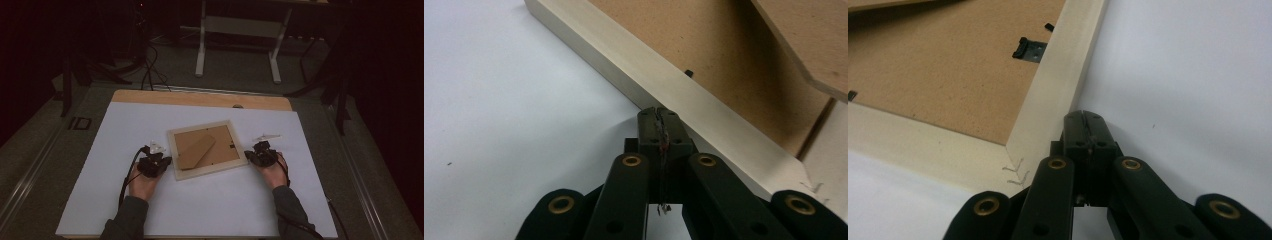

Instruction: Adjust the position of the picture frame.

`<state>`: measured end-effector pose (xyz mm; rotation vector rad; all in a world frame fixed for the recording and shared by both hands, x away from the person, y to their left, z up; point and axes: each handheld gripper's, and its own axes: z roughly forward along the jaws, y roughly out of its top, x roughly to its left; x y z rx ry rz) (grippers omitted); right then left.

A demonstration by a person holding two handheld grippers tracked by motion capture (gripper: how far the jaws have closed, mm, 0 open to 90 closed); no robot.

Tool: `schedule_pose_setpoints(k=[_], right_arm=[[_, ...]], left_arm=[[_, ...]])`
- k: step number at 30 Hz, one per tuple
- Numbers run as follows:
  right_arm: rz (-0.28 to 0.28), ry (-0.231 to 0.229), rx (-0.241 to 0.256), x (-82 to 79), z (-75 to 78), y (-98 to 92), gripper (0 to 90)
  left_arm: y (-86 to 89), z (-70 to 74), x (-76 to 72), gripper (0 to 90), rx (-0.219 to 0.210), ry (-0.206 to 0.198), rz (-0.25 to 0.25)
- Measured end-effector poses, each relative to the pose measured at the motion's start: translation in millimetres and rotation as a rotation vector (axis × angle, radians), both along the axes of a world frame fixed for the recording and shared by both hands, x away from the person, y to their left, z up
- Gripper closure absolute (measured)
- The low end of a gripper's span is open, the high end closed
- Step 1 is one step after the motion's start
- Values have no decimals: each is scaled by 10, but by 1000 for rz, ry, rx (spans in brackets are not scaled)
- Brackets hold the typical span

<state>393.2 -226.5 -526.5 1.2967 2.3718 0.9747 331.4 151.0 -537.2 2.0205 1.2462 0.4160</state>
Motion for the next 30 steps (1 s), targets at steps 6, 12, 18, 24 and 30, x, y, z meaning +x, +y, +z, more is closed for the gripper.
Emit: schedule_pose_setpoints(k=[6,12,18,24,30], right_arm=[[17,-27,15,-176,-30,-35,900],[15,-48,41,-301,-63,-72,900],[7,-44,25,-410,-51,-63,900],[-13,-54,36,-494,-65,-44,900],[7,-76,28,-548,-79,-22,898]], left_arm=[[61,1,-30,900,-23,17,-55],[86,-12,-39,900,-51,25,-57],[88,-18,-25,900,-53,16,-60],[115,-25,-14,900,-70,20,-63],[145,-16,-47,900,-53,21,-77]])
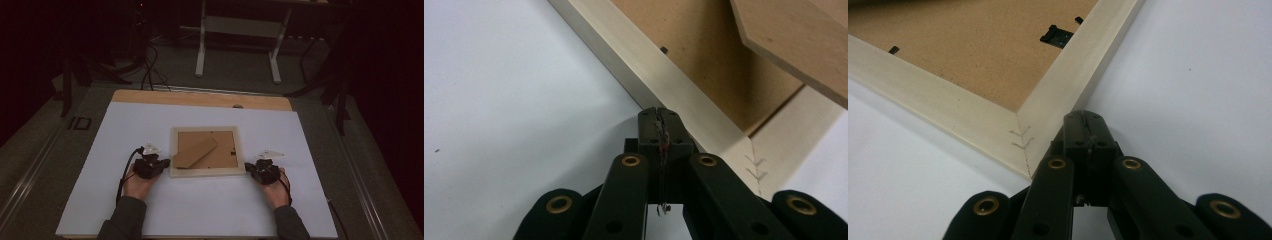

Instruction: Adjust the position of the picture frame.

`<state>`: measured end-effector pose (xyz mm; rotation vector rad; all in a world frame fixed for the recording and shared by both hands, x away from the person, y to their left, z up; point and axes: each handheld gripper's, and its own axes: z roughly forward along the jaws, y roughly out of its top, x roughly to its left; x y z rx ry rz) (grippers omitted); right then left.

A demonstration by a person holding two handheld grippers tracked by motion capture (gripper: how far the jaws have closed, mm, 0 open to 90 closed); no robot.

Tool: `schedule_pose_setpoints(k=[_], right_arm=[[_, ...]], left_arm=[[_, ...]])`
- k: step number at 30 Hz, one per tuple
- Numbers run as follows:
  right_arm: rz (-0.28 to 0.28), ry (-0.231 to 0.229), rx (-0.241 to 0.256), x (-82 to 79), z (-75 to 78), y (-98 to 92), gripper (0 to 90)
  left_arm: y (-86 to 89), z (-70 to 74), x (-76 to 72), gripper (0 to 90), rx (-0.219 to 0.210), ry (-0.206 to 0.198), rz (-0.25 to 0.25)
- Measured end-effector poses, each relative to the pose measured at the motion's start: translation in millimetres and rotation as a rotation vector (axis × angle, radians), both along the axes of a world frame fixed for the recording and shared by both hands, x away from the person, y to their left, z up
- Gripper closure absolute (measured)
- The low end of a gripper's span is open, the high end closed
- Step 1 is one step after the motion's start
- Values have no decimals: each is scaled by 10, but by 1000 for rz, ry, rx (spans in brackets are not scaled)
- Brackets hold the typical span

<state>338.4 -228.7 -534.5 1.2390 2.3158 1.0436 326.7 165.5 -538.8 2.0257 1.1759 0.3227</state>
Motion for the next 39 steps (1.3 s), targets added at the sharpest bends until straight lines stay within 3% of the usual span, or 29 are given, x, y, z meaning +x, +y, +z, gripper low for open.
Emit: schedule_pose_setpoints(k=[6,12,20,39], right_arm=[[18,7,2,-12,5,-4,898],[32,22,13,-50,9,19,898],[39,36,19,-82,15,29,899],[41,38,24,-90,12,24,900]], left_arm=[[14,5,-38,900,5,2,-10],[74,-6,-39,900,-26,16,3],[92,-14,-36,900,-34,12,-1],[72,-6,-69,900,-17,6,11]])
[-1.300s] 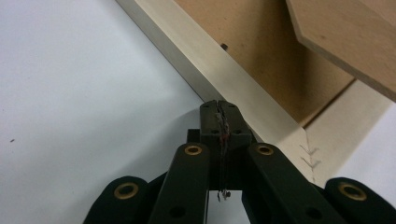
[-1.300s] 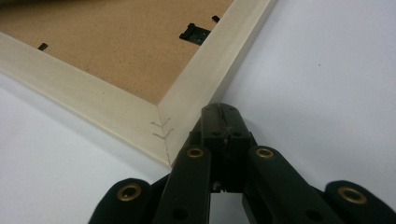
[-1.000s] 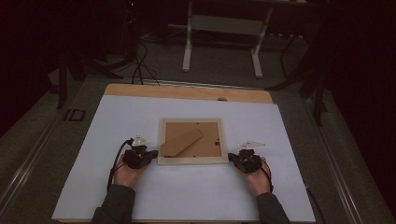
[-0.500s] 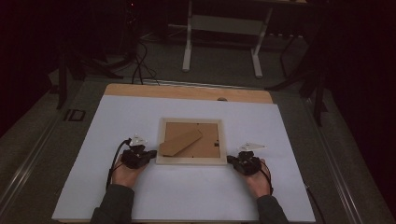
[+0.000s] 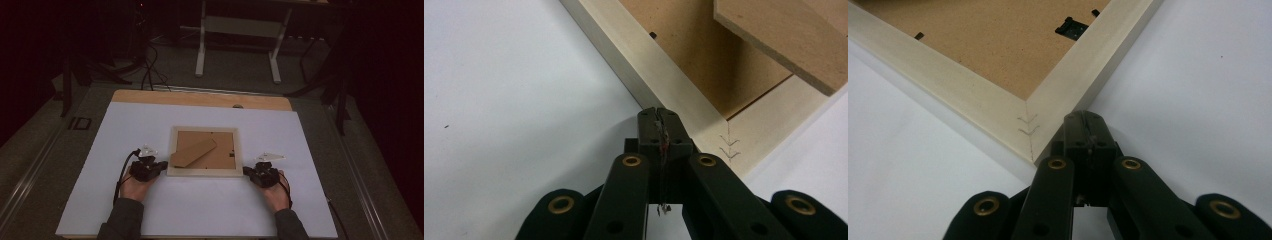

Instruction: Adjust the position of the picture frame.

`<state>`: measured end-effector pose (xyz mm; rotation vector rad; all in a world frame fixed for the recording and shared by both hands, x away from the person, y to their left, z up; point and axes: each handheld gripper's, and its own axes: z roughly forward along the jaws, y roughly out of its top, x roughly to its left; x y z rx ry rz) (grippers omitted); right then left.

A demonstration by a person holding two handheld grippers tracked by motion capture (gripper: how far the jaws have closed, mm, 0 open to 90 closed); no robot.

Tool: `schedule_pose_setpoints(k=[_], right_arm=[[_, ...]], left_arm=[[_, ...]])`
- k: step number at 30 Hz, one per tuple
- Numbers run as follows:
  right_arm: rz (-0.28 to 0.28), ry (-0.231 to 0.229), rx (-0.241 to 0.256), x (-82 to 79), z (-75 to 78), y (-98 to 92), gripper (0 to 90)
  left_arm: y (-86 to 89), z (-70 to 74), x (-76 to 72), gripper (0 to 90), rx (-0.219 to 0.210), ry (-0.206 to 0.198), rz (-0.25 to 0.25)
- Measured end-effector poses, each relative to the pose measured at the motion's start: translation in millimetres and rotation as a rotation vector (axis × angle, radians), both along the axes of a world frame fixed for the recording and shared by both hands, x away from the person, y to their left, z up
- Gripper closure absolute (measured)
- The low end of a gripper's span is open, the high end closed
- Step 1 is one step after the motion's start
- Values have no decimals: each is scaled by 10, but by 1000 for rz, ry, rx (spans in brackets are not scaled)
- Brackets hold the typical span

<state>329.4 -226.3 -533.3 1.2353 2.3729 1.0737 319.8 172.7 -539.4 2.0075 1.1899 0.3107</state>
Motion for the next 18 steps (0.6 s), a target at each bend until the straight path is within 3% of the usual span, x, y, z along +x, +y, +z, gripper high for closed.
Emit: schedule_pose_setpoints(k=[8,18], right_arm=[[3,-8,17,2,-15,-10,895],[-43,-71,7,10,15,20,786]], left_arm=[[28,-3,9,897,-20,14,8],[50,16,18,769,-25,20,45]])
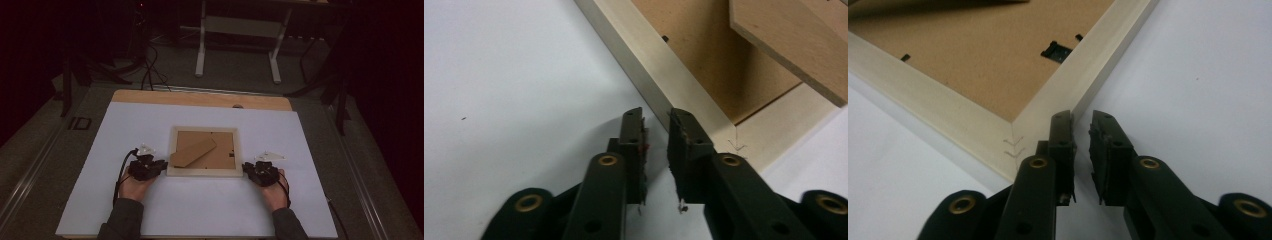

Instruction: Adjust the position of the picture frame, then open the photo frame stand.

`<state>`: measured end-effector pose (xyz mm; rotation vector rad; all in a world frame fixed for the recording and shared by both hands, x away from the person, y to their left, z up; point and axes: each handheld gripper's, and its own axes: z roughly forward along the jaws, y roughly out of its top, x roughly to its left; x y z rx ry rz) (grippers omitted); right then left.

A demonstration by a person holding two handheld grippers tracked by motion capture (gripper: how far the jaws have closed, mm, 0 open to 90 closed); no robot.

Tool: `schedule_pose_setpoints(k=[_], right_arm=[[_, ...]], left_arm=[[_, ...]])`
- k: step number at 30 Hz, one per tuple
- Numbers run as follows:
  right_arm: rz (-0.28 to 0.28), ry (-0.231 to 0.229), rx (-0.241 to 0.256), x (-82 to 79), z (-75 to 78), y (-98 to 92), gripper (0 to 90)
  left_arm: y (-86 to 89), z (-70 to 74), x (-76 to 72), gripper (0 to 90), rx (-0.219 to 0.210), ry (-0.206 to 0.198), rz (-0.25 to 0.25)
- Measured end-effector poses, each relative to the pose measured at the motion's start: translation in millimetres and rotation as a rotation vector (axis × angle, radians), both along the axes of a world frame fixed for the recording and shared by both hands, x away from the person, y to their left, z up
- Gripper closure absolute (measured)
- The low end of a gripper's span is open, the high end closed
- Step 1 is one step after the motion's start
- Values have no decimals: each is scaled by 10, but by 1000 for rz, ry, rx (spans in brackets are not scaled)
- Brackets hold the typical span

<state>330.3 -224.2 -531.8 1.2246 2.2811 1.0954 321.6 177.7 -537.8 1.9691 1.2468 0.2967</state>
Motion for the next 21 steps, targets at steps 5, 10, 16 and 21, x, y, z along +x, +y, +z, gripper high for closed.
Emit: schedule_pose_setpoints(k=[5,10,16,21], right_arm=[[-6,-15,20,4,30,-47,747],[-7,-20,37,7,75,-101,692],[-15,-27,54,14,103,-159,666],[-1,-30,60,19,113,-153,646]], left_arm=[[53,24,-1,729,-22,-2,23],[122,39,5,655,-54,-9,53],[157,65,7,633,-75,-25,69],[171,91,-2,604,-93,-32,83]])
